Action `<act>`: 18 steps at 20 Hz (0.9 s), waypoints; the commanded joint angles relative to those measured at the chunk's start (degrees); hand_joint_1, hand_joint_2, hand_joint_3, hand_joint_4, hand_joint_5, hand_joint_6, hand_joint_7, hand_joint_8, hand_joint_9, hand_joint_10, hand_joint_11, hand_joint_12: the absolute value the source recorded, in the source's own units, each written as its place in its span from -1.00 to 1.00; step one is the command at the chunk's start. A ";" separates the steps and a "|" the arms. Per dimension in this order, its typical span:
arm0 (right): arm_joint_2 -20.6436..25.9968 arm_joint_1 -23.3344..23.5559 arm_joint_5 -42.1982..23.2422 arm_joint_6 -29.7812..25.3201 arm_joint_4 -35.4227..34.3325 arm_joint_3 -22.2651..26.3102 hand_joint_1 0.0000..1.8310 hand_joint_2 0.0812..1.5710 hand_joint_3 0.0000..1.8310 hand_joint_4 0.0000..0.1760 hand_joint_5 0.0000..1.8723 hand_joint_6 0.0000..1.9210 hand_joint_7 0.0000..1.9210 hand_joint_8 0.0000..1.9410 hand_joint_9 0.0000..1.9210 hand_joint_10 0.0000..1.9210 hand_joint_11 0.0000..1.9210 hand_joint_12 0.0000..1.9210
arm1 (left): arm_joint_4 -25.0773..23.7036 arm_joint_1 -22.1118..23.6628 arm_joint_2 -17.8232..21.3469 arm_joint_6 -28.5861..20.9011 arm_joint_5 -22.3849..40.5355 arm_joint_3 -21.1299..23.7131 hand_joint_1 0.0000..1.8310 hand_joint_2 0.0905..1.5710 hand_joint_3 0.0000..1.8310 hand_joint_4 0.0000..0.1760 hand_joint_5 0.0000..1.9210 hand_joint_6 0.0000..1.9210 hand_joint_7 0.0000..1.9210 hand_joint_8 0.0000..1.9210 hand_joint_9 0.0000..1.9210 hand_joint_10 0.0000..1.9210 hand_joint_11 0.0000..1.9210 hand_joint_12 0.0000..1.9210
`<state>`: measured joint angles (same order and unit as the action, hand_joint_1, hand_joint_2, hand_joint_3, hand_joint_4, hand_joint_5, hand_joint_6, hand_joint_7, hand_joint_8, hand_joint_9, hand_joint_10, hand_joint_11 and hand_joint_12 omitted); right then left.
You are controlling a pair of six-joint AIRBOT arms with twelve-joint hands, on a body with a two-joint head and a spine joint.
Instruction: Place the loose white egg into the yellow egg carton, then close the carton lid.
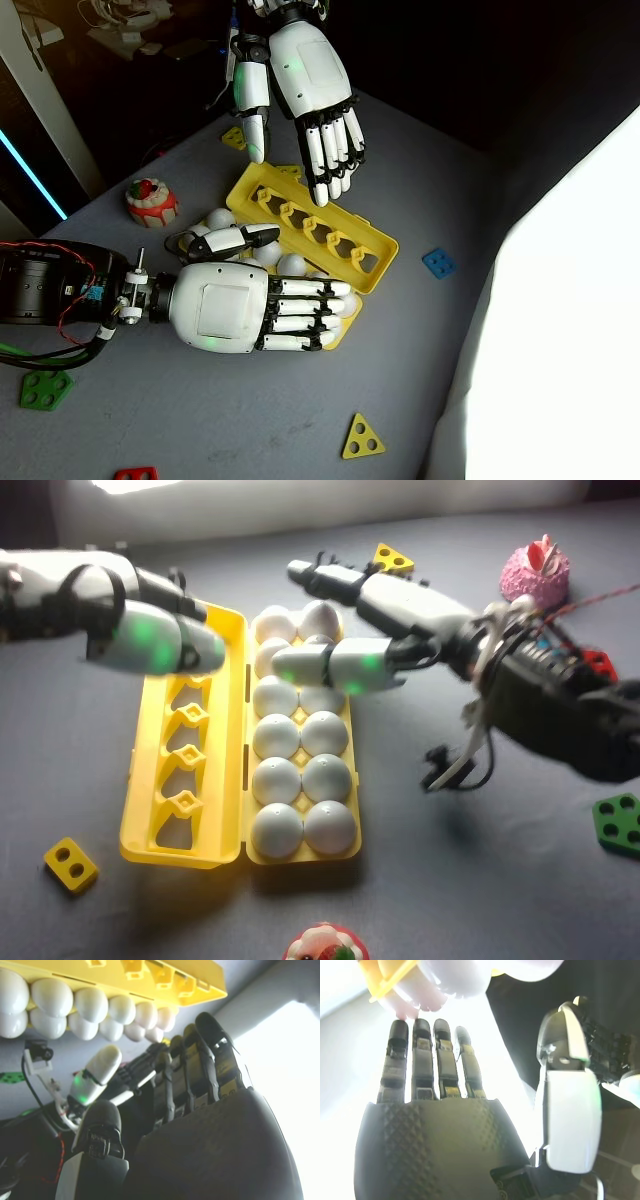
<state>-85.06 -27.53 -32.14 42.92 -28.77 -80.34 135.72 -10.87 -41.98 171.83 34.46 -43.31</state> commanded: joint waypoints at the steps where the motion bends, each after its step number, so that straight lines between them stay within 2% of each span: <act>1: 1.04 1.27 -4.86 0.10 1.06 -0.17 -0.50 0.21 -1.00 -0.97 -0.87 -1.00 -0.81 -1.00 -0.81 -1.00 -1.00 -0.34 | -1.73 1.37 -0.04 -0.11 -2.06 -0.76 -0.92 0.74 -1.00 -0.30 -0.76 -1.00 -0.78 -1.00 -0.74 -1.00 -1.00 -0.14; 2: 2.67 2.06 -2.72 0.74 1.06 0.10 -0.50 0.21 -1.00 -1.00 -0.86 -1.00 -0.81 -1.00 -0.80 -1.00 -1.00 -0.28 | -1.27 2.44 -0.25 -0.38 -1.49 -1.70 -0.92 0.74 -1.00 -0.37 -0.76 -1.00 -0.75 -0.99 -0.72 -0.99 -1.00 -0.15; 3: 4.84 2.66 -1.41 1.68 1.06 0.97 -0.51 0.21 -1.00 -0.99 -0.84 -0.99 -0.82 -1.00 -0.82 -0.99 -1.00 -0.34 | -1.26 3.41 -0.63 -1.53 -1.17 -2.73 -0.85 0.72 -1.00 -0.49 -0.73 -0.99 -0.73 -0.99 -0.73 -1.00 -1.00 -0.16; 6: 11.04 4.10 0.96 3.38 2.02 4.25 -0.53 0.23 -1.00 -1.00 -0.83 -0.99 -0.80 -1.00 -0.81 -0.99 -1.00 -0.28 | -1.26 3.75 -1.22 -7.06 -0.84 -5.22 -0.92 0.71 -1.00 -0.46 -0.75 -1.00 -0.72 -1.00 -0.71 -0.99 -1.00 -0.20; 7: 12.80 4.40 1.79 3.99 2.65 5.39 -0.54 0.24 -0.99 -0.98 -0.82 -0.99 -0.78 -0.99 -0.80 -0.99 -1.00 -0.29 | -1.25 3.73 -1.35 -8.23 -0.60 -5.71 -0.86 0.71 -1.00 -0.50 -0.74 -0.99 -0.70 -0.99 -0.70 -0.99 -1.00 -0.21; 9: 17.66 5.07 4.25 6.87 4.70 8.64 -0.59 0.28 -0.99 -1.00 -0.81 -0.99 -0.77 -0.99 -0.79 -0.99 -1.00 -0.32 | -0.88 3.36 -1.42 -11.85 0.31 -6.91 -0.89 0.73 -1.00 -0.39 -0.74 -1.00 -0.71 -1.00 -0.70 -0.99 -1.00 -0.13; 10: 20.21 5.42 6.56 8.71 4.76 10.13 -0.63 0.29 -0.99 -1.00 -0.81 -1.00 -0.76 -1.00 -0.79 -0.99 -1.00 -0.37 | 0.82 3.24 -1.50 -11.97 0.90 -7.59 -0.90 0.73 -1.00 -0.32 -0.73 -0.99 -0.71 -1.00 -0.68 -0.99 -1.00 -0.06; 11: 22.20 5.79 9.85 9.72 4.77 10.90 -0.66 0.30 -0.99 -1.00 -0.81 -1.00 -0.76 -1.00 -0.79 -0.99 -1.00 -0.34 | 2.60 3.04 -1.56 -11.97 1.01 -8.25 -0.94 0.74 -1.00 -0.16 -0.78 -1.00 -0.77 -1.00 -0.73 -0.99 -1.00 -0.17; 13: 25.55 6.16 15.68 11.21 4.89 11.50 -0.68 0.32 -0.99 -1.00 -0.80 -1.00 -0.76 -1.00 -0.80 -1.00 -1.00 -0.33 | 4.59 2.67 -1.68 -12.90 1.68 -9.26 -0.93 0.75 -0.99 -0.28 -0.77 -0.99 -0.75 -0.99 -0.71 -0.98 -1.00 -0.16; 14: 27.03 6.20 16.93 12.49 4.89 11.88 -0.72 0.32 -0.99 -1.00 -0.81 -1.00 -0.76 -1.00 -0.80 -1.00 -1.00 -0.33 | 3.93 2.33 -1.69 -15.65 1.70 -9.46 -0.90 0.75 -1.00 -0.37 -0.74 -0.99 -0.72 -0.99 -0.69 -0.98 -1.00 -0.02; 15: 28.22 6.23 17.60 12.60 4.89 12.34 -0.72 0.32 -0.99 -1.00 -0.81 -1.00 -0.76 -1.00 -0.80 -1.00 -1.00 -0.33 | 3.51 2.10 -1.68 -17.41 1.80 -9.59 -0.90 0.75 -1.00 -0.37 -0.74 -0.99 -0.72 -0.99 -0.69 -0.98 -1.00 -0.02; 16: 30.09 6.24 17.62 12.87 5.16 13.36 -0.72 0.33 -0.99 -1.00 -0.80 -1.00 -0.75 -1.00 -0.80 -1.00 -1.00 -0.38 | 3.49 1.89 -1.68 -18.59 1.89 -9.83 -0.86 0.74 -1.00 -0.52 -0.71 -0.98 -0.68 -0.98 -0.67 -0.97 -1.00 0.03; 17: 31.69 6.36 17.35 12.87 6.00 14.39 -0.75 0.34 -1.00 -1.00 -0.82 -1.00 -0.78 -1.00 -0.82 -1.00 -1.00 -0.33 | 3.49 1.49 -1.68 -20.16 1.93 -10.02 -0.83 0.74 -1.00 -0.61 -0.69 -0.98 -0.66 -0.98 -0.68 -0.98 -1.00 0.01; 18: 33.81 6.75 16.83 12.87 7.82 16.06 -0.75 0.34 -1.00 -1.00 -0.82 -1.00 -0.78 -1.00 -0.82 -1.00 -1.00 -0.33 | 3.49 0.90 -1.68 -22.23 1.93 -10.23 -0.83 0.74 -1.00 -0.61 -0.69 -0.98 -0.66 -0.98 -0.68 -0.98 -1.00 0.01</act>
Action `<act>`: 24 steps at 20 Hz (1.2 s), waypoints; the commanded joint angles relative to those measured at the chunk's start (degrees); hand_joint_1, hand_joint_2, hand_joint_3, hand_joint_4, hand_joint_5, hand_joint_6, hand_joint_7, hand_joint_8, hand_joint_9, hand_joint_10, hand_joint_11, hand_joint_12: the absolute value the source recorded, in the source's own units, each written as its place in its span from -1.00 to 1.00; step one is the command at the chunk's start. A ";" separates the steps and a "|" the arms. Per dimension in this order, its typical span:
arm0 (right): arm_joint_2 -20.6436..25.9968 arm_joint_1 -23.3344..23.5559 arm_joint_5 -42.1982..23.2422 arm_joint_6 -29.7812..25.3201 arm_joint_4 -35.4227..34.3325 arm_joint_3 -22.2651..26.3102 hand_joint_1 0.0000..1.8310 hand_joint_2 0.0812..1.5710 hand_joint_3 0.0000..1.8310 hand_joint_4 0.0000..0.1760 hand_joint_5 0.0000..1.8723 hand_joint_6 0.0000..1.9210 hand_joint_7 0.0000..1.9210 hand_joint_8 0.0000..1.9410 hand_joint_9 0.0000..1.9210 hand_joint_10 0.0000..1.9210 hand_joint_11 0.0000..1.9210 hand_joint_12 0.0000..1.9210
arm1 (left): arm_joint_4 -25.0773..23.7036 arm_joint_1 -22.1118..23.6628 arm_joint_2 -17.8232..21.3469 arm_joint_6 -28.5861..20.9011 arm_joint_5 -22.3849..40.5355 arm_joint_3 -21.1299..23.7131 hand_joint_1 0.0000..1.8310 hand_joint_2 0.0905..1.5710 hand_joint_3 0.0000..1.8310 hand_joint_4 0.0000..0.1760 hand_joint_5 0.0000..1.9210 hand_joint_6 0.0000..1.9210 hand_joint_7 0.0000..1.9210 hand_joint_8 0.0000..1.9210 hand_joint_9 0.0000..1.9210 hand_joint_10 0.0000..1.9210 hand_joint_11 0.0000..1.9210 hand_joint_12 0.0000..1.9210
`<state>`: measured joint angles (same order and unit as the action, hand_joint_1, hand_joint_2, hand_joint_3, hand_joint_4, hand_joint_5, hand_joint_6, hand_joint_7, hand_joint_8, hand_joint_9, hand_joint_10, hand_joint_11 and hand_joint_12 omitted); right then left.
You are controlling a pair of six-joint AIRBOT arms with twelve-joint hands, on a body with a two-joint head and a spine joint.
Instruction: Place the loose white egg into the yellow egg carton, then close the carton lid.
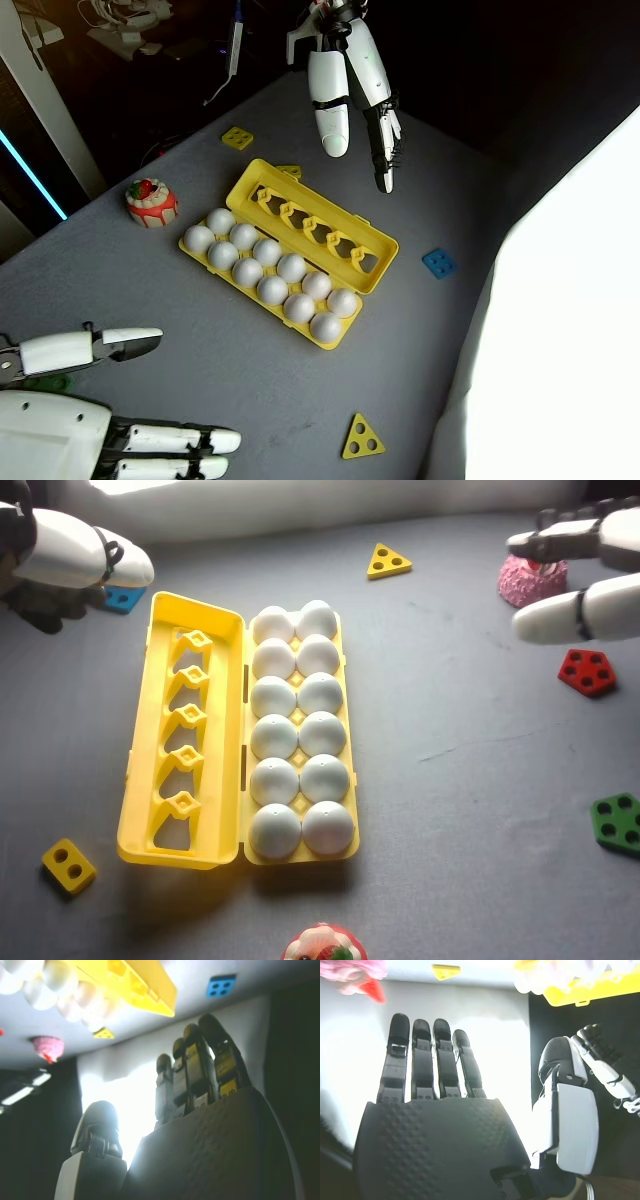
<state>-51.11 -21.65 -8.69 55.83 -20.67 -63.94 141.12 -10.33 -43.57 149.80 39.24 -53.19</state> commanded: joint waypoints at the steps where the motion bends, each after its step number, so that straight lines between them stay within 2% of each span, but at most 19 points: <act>1: 1.28 1.06 -7.53 -0.05 1.72 0.92 -0.72 0.34 -1.00 -1.00 -0.81 -1.00 -0.77 -1.00 -0.81 -1.00 -1.00 -0.30 | -1.91 -0.10 -0.08 -1.86 -2.86 -0.46 -0.81 0.73 -1.00 -0.54 -0.70 -0.99 -0.65 -0.98 -0.67 -0.97 -1.00 0.05; 4: 6.83 1.33 -8.90 -0.01 7.81 5.76 -0.73 0.34 -1.00 -1.00 -0.81 -1.00 -0.76 -1.00 -0.79 -0.99 -1.00 -0.24 | -2.69 -2.68 -0.08 -7.71 -2.86 -0.73 -0.83 0.73 -1.00 -0.51 -0.71 -1.00 -0.69 -0.99 -0.71 -0.99 -1.00 -0.11; 5: 7.86 1.69 -8.78 0.08 8.19 6.50 -0.73 0.34 -1.00 -1.00 -0.82 -1.00 -0.76 -1.00 -0.79 -0.99 -1.00 -0.23 | -3.40 -3.52 -0.08 -10.06 -2.87 -0.71 -0.84 0.73 -1.00 -0.57 -0.72 -1.00 -0.69 -0.99 -0.71 -0.99 -1.00 -0.12; 6: 8.87 2.49 -7.52 0.15 8.20 7.17 -0.71 0.34 -1.00 -1.00 -0.82 -1.00 -0.76 -1.00 -0.79 -0.99 -1.00 -0.28 | -4.08 -4.33 -0.08 -11.82 -2.88 -0.75 -0.85 0.73 -1.00 -0.53 -0.73 -1.00 -0.68 -1.00 -0.70 -0.99 -1.00 -0.03; 8: 10.14 3.93 -4.45 1.91 8.20 8.06 -0.70 0.34 -1.00 -1.00 -0.80 -1.00 -0.74 -1.00 -0.78 -0.99 -1.00 -0.27 | -4.42 -5.57 -0.08 -13.58 -2.95 -0.88 -0.86 0.73 -1.00 -0.54 -0.73 -1.00 -0.68 -1.00 -0.69 -0.99 -1.00 -0.01; 9: 10.95 3.65 -4.04 2.82 8.20 8.46 -0.72 0.34 -1.00 -1.00 -0.81 -1.00 -0.75 -1.00 -0.78 -1.00 -1.00 -0.29 | -4.49 -6.49 -0.09 -14.71 -2.96 -0.89 -0.86 0.73 -1.00 -0.68 -0.70 -0.99 -0.66 -0.99 -0.68 -0.98 -1.00 0.04; 11: 12.33 2.09 -4.07 2.82 8.12 9.31 -0.73 0.34 -1.00 -1.00 -0.81 -1.00 -0.76 -1.00 -0.78 -1.00 -1.00 -0.29 | -5.01 -7.91 -0.22 -17.43 -2.98 -0.74 -0.85 0.72 -1.00 -0.73 -0.68 -0.98 -0.63 -0.98 -0.66 -0.97 -1.00 0.08; 12: 12.85 1.45 -4.14 2.81 8.07 9.84 -0.73 0.35 -1.00 -1.00 -0.80 -1.00 -0.74 -1.00 -0.77 -0.99 -1.00 -0.24 | -5.31 -8.91 -0.44 -19.01 -3.01 -0.74 -0.85 0.72 -1.00 -0.80 -0.64 -0.98 -0.56 -0.97 -0.59 -0.94 -1.00 0.29; 14: 13.25 0.90 -4.14 2.80 7.47 10.89 -0.73 0.36 -1.00 -1.00 -0.81 -1.00 -0.75 -1.00 -0.78 -1.00 -1.00 -0.24 | -5.37 -10.27 -0.77 -20.69 -3.09 -0.90 -0.85 0.72 -1.00 -0.75 -0.64 -0.98 -0.53 -0.96 -0.57 -0.93 -1.00 0.34; 15: 13.23 0.13 -4.15 2.80 7.45 11.24 -0.71 0.36 -1.00 -1.00 -0.80 -0.99 -0.74 -1.00 -0.78 -1.00 -1.00 -0.20 | -5.37 -11.00 -1.00 -21.60 -3.23 -1.06 -0.83 0.71 -1.00 -0.69 -0.60 -0.99 -0.47 -0.98 -0.54 -0.83 -1.00 0.45; 16: 13.17 -0.75 -4.48 2.81 7.43 11.60 -0.74 0.37 -1.00 -1.00 -0.81 -1.00 -0.75 -1.00 -0.78 -1.00 -1.00 -0.20 | -5.37 -11.62 -1.16 -22.38 -3.45 -1.18 -0.82 0.70 -1.00 -0.71 -0.59 -0.99 -0.44 -0.99 -0.58 -0.71 -1.00 0.47; 17: 12.98 -1.70 -6.17 3.27 7.44 12.23 -0.75 0.36 -1.00 -1.00 -0.81 -1.00 -0.76 -1.00 -0.78 -1.00 -1.00 -0.15 | -5.37 -12.48 -1.51 -23.36 -3.72 -1.38 -0.81 0.71 -1.00 -0.81 -0.59 -1.00 -0.41 -0.99 -0.62 -0.55 -1.00 0.50; 18: 12.95 -1.90 -7.41 3.34 7.44 12.85 -0.75 0.36 -1.00 -1.00 -0.81 -1.00 -0.76 -1.00 -0.78 -1.00 -1.00 -0.15 | -5.38 -12.96 -1.66 -23.98 -3.92 -1.47 -0.81 0.71 -1.00 -0.81 -0.59 -1.00 -0.41 -0.99 -0.62 -0.55 -1.00 0.50; 19: 12.92 -1.90 -8.62 4.47 7.44 13.81 -0.73 0.36 -1.00 -1.00 -0.82 -1.00 -0.76 -1.00 -0.78 -1.00 -1.00 -0.17 | -5.38 -13.73 -1.79 -24.86 -4.21 -1.53 -0.78 0.70 -1.00 -0.79 -0.59 -1.00 -0.43 -1.00 -0.71 -0.39 -1.00 0.50; 21: 12.94 -2.01 -10.35 5.67 7.44 15.23 -0.73 0.36 -1.00 -1.00 -0.83 -1.00 -0.77 -1.00 -0.78 -1.00 -1.00 -0.21 | -5.38 -14.90 -1.99 -25.85 -4.58 -1.72 -0.77 0.70 -1.00 -0.81 -0.58 -1.00 -0.43 -1.00 -0.74 -0.35 -1.00 0.49; 22: 12.94 -1.95 -10.43 5.66 7.32 15.50 -0.69 0.35 -1.00 -1.00 -0.80 -1.00 -0.75 -1.00 -0.78 -1.00 -1.00 -0.24 | -5.38 -15.32 -2.12 -26.30 -4.73 -1.84 -0.78 0.71 -1.00 -0.91 -0.57 -0.99 -0.43 -1.00 -0.78 -0.29 -1.00 0.48; 24: 12.94 -1.68 -10.55 5.66 6.07 15.61 -0.72 0.35 -1.00 -1.00 -0.79 -1.00 -0.73 -1.00 -0.77 -1.00 -1.00 -0.25 | -5.39 -16.22 -2.39 -27.62 -4.87 -2.07 -0.76 0.70 -1.00 -0.76 -0.57 -1.00 -0.44 -1.00 -0.78 -0.28 -1.00 0.49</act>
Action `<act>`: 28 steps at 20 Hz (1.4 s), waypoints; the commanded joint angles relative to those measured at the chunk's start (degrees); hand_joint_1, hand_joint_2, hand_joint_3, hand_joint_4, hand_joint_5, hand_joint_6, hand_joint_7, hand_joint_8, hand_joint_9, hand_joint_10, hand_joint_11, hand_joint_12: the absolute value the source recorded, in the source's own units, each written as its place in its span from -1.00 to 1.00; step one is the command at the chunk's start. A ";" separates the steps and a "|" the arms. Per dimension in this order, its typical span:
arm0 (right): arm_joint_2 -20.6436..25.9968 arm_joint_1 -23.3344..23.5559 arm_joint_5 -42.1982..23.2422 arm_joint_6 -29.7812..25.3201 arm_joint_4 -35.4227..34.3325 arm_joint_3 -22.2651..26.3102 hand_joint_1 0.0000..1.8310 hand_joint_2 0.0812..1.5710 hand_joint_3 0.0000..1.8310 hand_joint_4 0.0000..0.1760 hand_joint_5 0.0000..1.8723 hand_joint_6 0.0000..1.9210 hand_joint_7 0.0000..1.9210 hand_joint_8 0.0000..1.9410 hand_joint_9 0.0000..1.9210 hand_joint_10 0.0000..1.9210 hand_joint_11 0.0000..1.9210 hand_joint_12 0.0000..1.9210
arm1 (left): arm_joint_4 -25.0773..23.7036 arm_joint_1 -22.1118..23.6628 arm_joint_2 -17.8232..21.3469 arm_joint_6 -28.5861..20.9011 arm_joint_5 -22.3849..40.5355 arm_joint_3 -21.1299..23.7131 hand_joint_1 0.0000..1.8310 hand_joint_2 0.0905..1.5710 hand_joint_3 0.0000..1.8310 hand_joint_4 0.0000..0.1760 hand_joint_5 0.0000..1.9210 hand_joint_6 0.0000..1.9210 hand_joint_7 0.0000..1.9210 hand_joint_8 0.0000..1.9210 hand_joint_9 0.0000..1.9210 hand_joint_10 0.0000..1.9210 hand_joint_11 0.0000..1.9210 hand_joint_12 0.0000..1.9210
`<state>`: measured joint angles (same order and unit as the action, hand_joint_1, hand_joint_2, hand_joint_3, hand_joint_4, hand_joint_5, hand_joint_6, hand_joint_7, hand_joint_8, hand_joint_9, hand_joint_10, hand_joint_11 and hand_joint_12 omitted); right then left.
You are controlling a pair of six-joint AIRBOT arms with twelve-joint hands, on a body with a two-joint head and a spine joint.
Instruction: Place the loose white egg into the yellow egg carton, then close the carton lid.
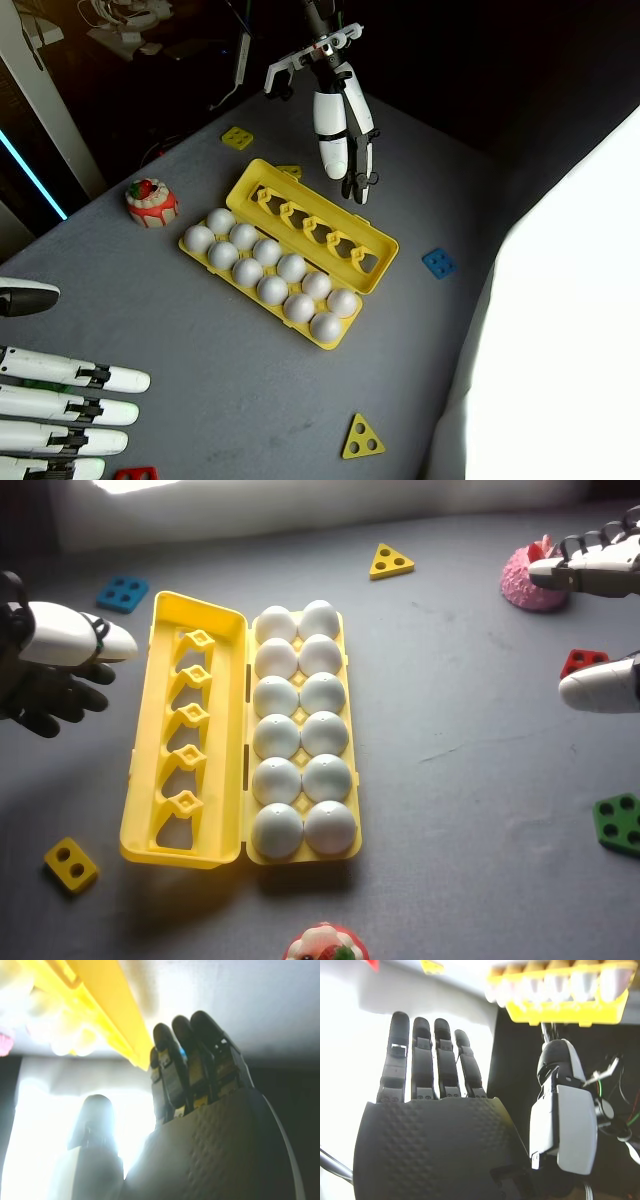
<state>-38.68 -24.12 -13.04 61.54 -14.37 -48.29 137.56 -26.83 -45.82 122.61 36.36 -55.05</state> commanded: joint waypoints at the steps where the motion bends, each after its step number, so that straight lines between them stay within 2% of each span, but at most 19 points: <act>1: 0.49 0.77 -6.47 -0.04 -0.25 -0.03 -0.72 0.35 -1.00 -1.00 -0.79 -1.00 -0.73 -1.00 -0.77 -1.00 -1.00 -0.25 | -1.82 -0.01 -0.28 -1.11 -1.99 -0.27 -0.76 0.70 -1.00 -0.76 -0.57 -1.00 -0.44 -1.00 -0.78 -0.28 -1.00 0.49; 2: 0.43 0.65 -6.51 -0.04 -0.24 -0.03 -0.74 0.36 -1.00 -1.00 -0.81 -1.00 -0.77 -0.99 -0.79 -1.00 -1.00 -0.39 | -1.82 -0.56 -0.67 -2.43 -2.04 -0.41 -0.74 0.70 -1.00 -0.77 -0.58 -1.00 -0.46 -1.00 -0.79 -0.28 -1.00 0.47; 4: 0.32 0.22 -7.08 0.22 -0.24 -0.04 -0.74 0.36 -1.00 -1.00 -0.80 -1.00 -0.77 -1.00 -0.80 -1.00 -1.00 -0.43 | -1.82 -1.09 -1.16 -3.74 -2.21 -0.54 -0.73 0.69 -1.00 -0.83 -0.54 -0.98 -0.43 -0.99 -0.75 -0.26 -1.00 0.49; 7: 0.28 -0.41 -8.56 0.32 -0.24 -0.04 -0.77 0.36 -1.00 -1.00 -0.81 -1.00 -0.75 -0.99 -0.79 -0.99 -1.00 -0.43 | -1.82 -1.93 -1.75 -6.45 -2.40 -0.43 -0.78 0.69 -1.00 -0.73 -0.57 -1.00 -0.41 -0.98 -0.75 -0.25 -1.00 0.51; 10: 0.23 -0.39 -8.95 0.29 -0.25 -0.02 -0.73 0.36 -1.00 -1.00 -0.81 -1.00 -0.76 -1.00 -0.80 -1.00 -1.00 -0.45 | -1.82 -2.94 -2.10 -8.28 -2.44 -0.24 -0.79 0.68 -1.00 -0.74 -0.55 -0.99 -0.39 -0.98 -0.76 -0.20 -1.00 0.55; 11: 0.23 -0.39 -9.11 0.28 -0.25 -0.02 -0.74 0.36 -1.00 -1.00 -0.80 -1.00 -0.76 -1.00 -0.79 -1.00 -1.00 -0.45 | -1.82 -3.21 -2.13 -8.70 -2.47 -0.22 -0.77 0.68 -1.00 -0.82 -0.55 -1.00 -0.39 -0.98 -0.77 -0.19 -1.00 0.54; 13: 0.23 -0.39 -9.19 0.29 -0.25 -0.02 -0.74 0.36 -1.00 -1.00 -0.80 -1.00 -0.75 -1.00 -0.78 -1.00 -1.00 -0.41 | -1.82 -3.63 -2.13 -9.22 -2.50 -0.23 -0.77 0.69 -1.00 -0.76 -0.58 -1.00 -0.40 -0.99 -0.78 -0.14 -1.00 0.51; 16: 0.22 -0.40 -9.25 0.28 -0.25 -0.02 -0.73 0.38 -1.00 -1.00 -0.82 -1.00 -0.77 -1.00 -0.80 -1.00 -1.00 -0.52 | -1.82 -4.37 -2.35 -10.55 -2.58 -0.16 -0.79 0.69 -1.00 -0.69 -0.58 -1.00 -0.41 -0.99 -0.79 -0.13 -1.00 0.52; 18: 0.20 -0.39 -9.54 0.28 -0.25 -0.02 -0.73 0.38 -1.00 -1.00 -0.79 -0.99 -0.75 -1.00 -0.79 -0.99 -1.00 -0.47 | -1.82 -4.68 -2.59 -11.25 -2.69 -0.07 -0.76 0.69 -1.00 -0.83 -0.56 -0.99 -0.40 -0.99 -0.78 -0.15 -1.00 0.54; 21: 0.18 -0.39 -9.61 0.28 -0.25 -0.02 -0.72 0.37 -1.00 -1.00 -0.81 -1.00 -0.77 -1.00 -0.80 -1.00 -1.00 -0.51 | -1.82 -5.02 -3.02 -12.17 -2.90 0.13 -0.78 0.71 -1.00 -0.71 -0.59 -1.00 -0.38 -0.98 -0.76 -0.15 -1.00 0.56; 25: 0.17 -0.40 -9.68 0.11 -0.25 -0.02 -0.75 0.38 -1.00 -1.00 -0.80 -1.00 -0.77 -1.00 -0.79 -1.00 -1.00 -0.45 | -1.82 -5.53 -3.76 -13.96 -3.53 0.47 -0.79 0.70 -1.00 -0.73 -0.58 -0.99 -0.39 -0.99 -0.77 -0.17 -1.00 0.55; 26: 0.17 -0.40 -9.72 0.07 -0.25 -0.02 -0.75 0.38 -1.00 -1.00 -0.79 -0.99 -0.76 -1.00 -0.79 -1.00 -1.00 -0.45 | -1.83 -5.54 -3.91 -13.97 -3.77 0.47 -0.81 0.70 -1.00 -0.61 -0.61 -1.00 -0.40 -0.99 -0.77 -0.17 -1.00 0.56; 27: 0.17 -0.39 -9.83 0.05 -0.25 -0.02 -0.75 0.38 -1.00 -1.00 -0.79 -0.99 -0.76 -1.00 -0.80 -1.00 -1.00 -0.45 | -1.83 -5.54 -4.00 -13.97 -4.02 0.47 -0.80 0.71 -1.00 -0.67 -0.60 -1.00 -0.41 -1.00 -0.79 -0.18 -1.00 0.57; 28: 0.17 -0.39 -9.91 0.01 -0.25 -0.02 -0.75 0.38 -1.00 -1.00 -0.79 -0.99 -0.76 -1.00 -0.80 -1.00 -1.00 -0.45 | -1.83 -5.54 -4.05 -13.97 -4.24 0.47 -0.80 0.71 -1.00 -0.65 -0.61 -1.00 -0.42 -1.00 -0.80 -0.18 -1.00 0.57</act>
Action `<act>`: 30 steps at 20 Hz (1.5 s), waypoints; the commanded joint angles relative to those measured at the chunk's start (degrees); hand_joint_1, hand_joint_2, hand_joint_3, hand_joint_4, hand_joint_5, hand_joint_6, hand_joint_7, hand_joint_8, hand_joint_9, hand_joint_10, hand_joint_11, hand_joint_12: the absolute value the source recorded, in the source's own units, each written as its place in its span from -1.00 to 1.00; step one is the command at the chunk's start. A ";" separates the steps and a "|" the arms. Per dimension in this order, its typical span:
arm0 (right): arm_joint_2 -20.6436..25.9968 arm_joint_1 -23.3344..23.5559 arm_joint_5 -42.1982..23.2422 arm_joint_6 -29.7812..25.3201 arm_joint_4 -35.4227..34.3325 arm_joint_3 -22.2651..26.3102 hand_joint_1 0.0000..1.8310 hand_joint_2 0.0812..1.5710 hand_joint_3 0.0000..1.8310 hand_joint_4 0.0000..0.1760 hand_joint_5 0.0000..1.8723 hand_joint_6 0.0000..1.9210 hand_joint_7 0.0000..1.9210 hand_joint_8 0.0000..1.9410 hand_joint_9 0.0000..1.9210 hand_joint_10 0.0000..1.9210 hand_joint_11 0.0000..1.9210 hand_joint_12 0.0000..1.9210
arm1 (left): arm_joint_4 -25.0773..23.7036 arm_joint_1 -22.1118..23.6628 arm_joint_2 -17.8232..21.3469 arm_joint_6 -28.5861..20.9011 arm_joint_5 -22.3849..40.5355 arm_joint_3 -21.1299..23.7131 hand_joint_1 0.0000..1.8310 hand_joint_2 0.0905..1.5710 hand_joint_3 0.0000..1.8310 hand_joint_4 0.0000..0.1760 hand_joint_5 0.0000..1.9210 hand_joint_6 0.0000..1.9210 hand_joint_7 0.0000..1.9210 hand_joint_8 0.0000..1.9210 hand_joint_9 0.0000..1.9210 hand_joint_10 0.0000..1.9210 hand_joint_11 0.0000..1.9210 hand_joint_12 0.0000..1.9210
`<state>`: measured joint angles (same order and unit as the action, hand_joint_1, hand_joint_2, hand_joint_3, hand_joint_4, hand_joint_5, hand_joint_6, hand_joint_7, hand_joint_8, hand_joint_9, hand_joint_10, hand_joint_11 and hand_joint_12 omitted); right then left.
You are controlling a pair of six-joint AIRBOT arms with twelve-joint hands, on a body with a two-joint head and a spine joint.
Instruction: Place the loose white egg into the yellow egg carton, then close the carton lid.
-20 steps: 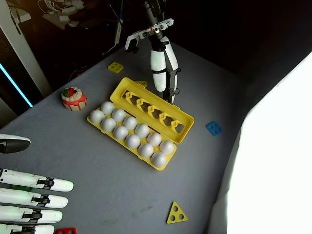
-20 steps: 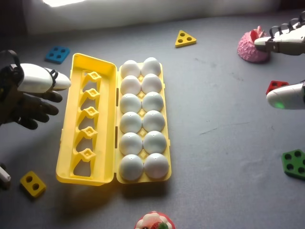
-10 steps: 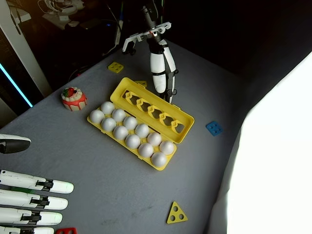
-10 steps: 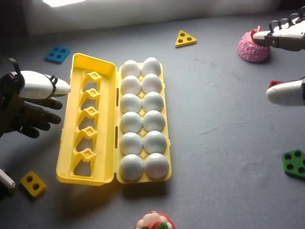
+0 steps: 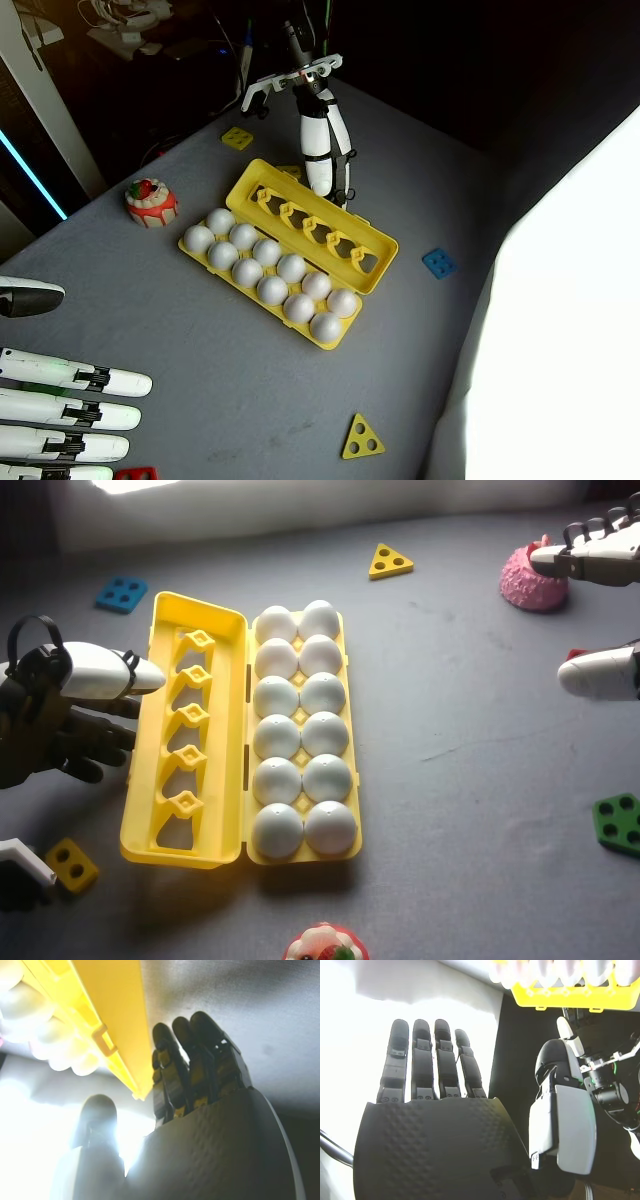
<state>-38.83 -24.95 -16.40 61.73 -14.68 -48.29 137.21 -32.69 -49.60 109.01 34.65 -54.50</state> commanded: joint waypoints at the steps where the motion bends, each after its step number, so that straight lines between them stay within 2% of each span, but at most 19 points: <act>1: 0.32 0.44 -6.55 -0.20 0.06 -0.02 -0.75 0.38 -1.00 -1.00 -0.79 -1.00 -0.76 -1.00 -0.79 -1.00 -1.00 -0.42 | -1.48 0.33 -0.27 -0.36 -2.72 -0.07 -0.77 0.70 -1.00 -0.72 -0.59 -0.99 -0.40 -0.99 -0.79 -0.18 -1.00 0.58; 2: 0.32 0.44 -6.55 -0.31 0.06 -0.02 -0.74 0.38 -1.00 -1.00 -0.79 -1.00 -0.75 -1.00 -0.77 -0.99 -1.00 -0.38 | -1.70 0.44 -0.27 -0.36 -3.17 -0.14 -0.77 0.70 -1.00 -0.79 -0.58 -0.99 -0.38 -0.98 -0.77 -0.18 -1.00 0.58; 4: 0.32 0.45 -6.67 -0.39 0.06 -0.02 -0.73 0.37 -1.00 -1.00 -0.79 -1.00 -0.75 -1.00 -0.78 -1.00 -1.00 -0.40 | -2.34 1.02 -0.28 -0.36 -3.83 -0.28 -0.84 0.72 -0.99 -0.74 -0.58 -0.99 -0.37 -0.98 -0.77 -0.19 -1.00 0.57; 5: 0.33 0.45 -6.78 -0.41 0.06 -0.02 -0.76 0.38 -1.00 -1.00 -0.80 -1.00 -0.75 -1.00 -0.78 -1.00 -1.00 -0.41 | -2.55 1.31 -0.28 -0.34 -4.02 -0.30 -0.80 0.71 -1.00 -0.81 -0.58 -0.99 -0.36 -0.98 -0.76 -0.19 -1.00 0.55; 9: 0.33 0.44 -7.17 -0.44 0.06 -0.02 -0.75 0.37 -1.00 -1.00 -0.81 -0.99 -0.76 -1.00 -0.79 -1.00 -1.00 -0.49 | -2.68 4.40 -0.32 1.87 -4.29 -0.29 -0.76 0.71 -1.00 -0.75 -0.58 -0.99 -0.40 -1.00 -0.77 -0.21 -1.00 0.54; 11: 0.33 0.44 -7.23 -0.45 0.06 -0.02 -0.75 0.37 -1.00 -1.00 -0.80 -1.00 -0.75 -1.00 -0.79 -1.00 -1.00 -0.47 | -2.68 6.07 -0.50 2.51 -3.90 -0.07 -0.75 0.70 -1.00 -0.86 -0.55 -0.99 -0.38 -0.99 -0.76 -0.25 -1.00 0.53; 12: 0.33 0.44 -7.27 -0.45 0.06 -0.02 -0.76 0.38 -1.00 -1.00 -0.81 -1.00 -0.76 -1.00 -0.80 -1.00 -1.00 -0.50 | -2.66 7.19 -0.69 3.17 -3.43 0.12 -0.80 0.71 -1.00 -0.78 -0.58 -1.00 -0.40 -1.00 -0.77 -0.25 -1.00 0.51; 15: 0.33 0.44 -7.35 -0.45 0.06 -0.02 -0.78 0.38 -1.00 -1.00 -0.81 -1.00 -0.77 -1.00 -0.80 -1.00 -1.00 -0.53 | -0.45 10.63 -1.21 7.57 -2.23 0.80 -0.78 0.71 -1.00 -0.83 -0.57 -1.00 -0.42 -1.00 -0.79 -0.20 -1.00 0.56; 16: 0.33 0.44 -7.40 -0.45 0.06 -0.02 -0.77 0.38 -1.00 -1.00 -0.80 -0.99 -0.76 -0.99 -0.79 -0.99 -1.00 -0.52 | -0.26 11.79 -1.23 8.31 -1.62 1.32 -0.81 0.72 -1.00 -0.77 -0.58 -1.00 -0.44 -1.00 -0.82 -0.20 -1.00 0.54; 18: 0.33 0.44 -7.42 -0.45 0.06 -0.02 -0.76 0.38 -1.00 -1.00 -0.80 -1.00 -0.76 -1.00 -0.79 -1.00 -1.00 -0.52 | 0.43 13.76 -1.25 10.38 -0.54 2.37 -0.81 0.72 -1.00 -0.82 -0.56 -1.00 -0.43 -0.99 -0.83 -0.13 -1.00 0.55; 19: 0.33 0.44 -7.45 -0.45 0.06 -0.02 -0.77 0.39 -1.00 -1.00 -0.80 -1.00 -0.76 -1.00 -0.79 -0.99 -1.00 -0.52 | 0.57 14.50 -1.25 10.94 -0.08 2.93 -0.82 0.72 -1.00 -0.70 -0.57 -1.00 -0.43 -0.99 -0.83 -0.13 -1.00 0.56; 21: 0.32 0.44 -7.47 -0.46 0.06 -0.02 -0.77 0.39 -1.00 -1.00 -0.79 -1.00 -0.77 -1.00 -0.79 -1.00 -1.00 -0.52 | 0.58 16.03 -1.23 11.75 0.75 4.56 -0.79 0.71 -1.00 -0.79 -0.55 -0.99 -0.43 -0.99 -0.82 -0.12 -1.00 0.57; 22: 0.32 0.44 -7.48 -0.46 0.06 -0.01 -0.76 0.38 -1.00 -1.00 -0.79 -0.99 -0.77 -1.00 -0.79 -1.00 -1.00 -0.52 | 0.58 16.28 -1.23 12.02 0.93 4.89 -0.79 0.71 -1.00 -0.74 -0.55 -0.99 -0.41 -0.99 -0.81 -0.11 -1.00 0.57; 24: 0.32 0.44 -7.48 -0.46 0.06 -0.01 -0.76 0.38 -1.00 -1.00 -0.79 -1.00 -0.77 -1.00 -0.78 -1.00 -1.00 -0.56 | 0.58 16.43 -1.23 12.16 1.01 5.13 -0.75 0.71 -1.00 -0.83 -0.54 -0.99 -0.37 -0.97 -0.80 -0.07 -1.00 0.61; 26: 0.32 0.44 -7.48 -0.46 0.06 -0.01 -0.76 0.38 -1.00 -1.00 -0.79 -1.00 -0.76 -1.00 -0.77 -0.99 -1.00 -0.56 | 0.58 17.17 -1.23 13.43 1.34 7.16 -0.73 0.71 -1.00 -0.85 -0.53 -0.99 -0.36 -0.97 -0.81 -0.07 -1.00 0.60; 27: 0.31 0.44 -7.48 -0.46 0.06 -0.01 -0.78 0.38 -1.00 -1.00 -0.80 -1.00 -0.78 -1.00 -0.79 -1.00 -1.00 -0.62 | 0.58 17.25 -1.23 13.96 1.36 7.88 -0.76 0.71 -1.00 -0.80 -0.53 -0.99 -0.38 -0.97 -0.82 -0.08 -1.00 0.60; 28: 0.31 0.44 -7.48 -0.46 0.06 -0.01 -0.78 0.38 -1.00 -1.00 -0.80 -1.00 -0.78 -1.00 -0.80 -1.00 -1.00 -0.63 | 0.58 17.27 -1.24 14.51 1.36 8.56 -0.79 0.72 -1.00 -0.65 -0.54 -0.99 -0.39 -0.98 -0.83 -0.07 -1.00 0.61; 30: 0.31 0.44 -7.48 -0.46 0.06 -0.01 -0.75 0.37 -1.00 -1.00 -0.78 -0.99 -0.75 -1.00 -0.78 -0.99 -1.00 -0.55 | 0.66 17.27 -1.28 16.82 1.41 10.79 -0.82 0.72 -1.00 -0.62 -0.55 -0.99 -0.38 -0.97 -0.83 -0.05 -1.00 0.60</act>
<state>-38.83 -24.95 -16.91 61.54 -14.66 -48.29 139.57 -16.12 -50.85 126.02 38.76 -43.53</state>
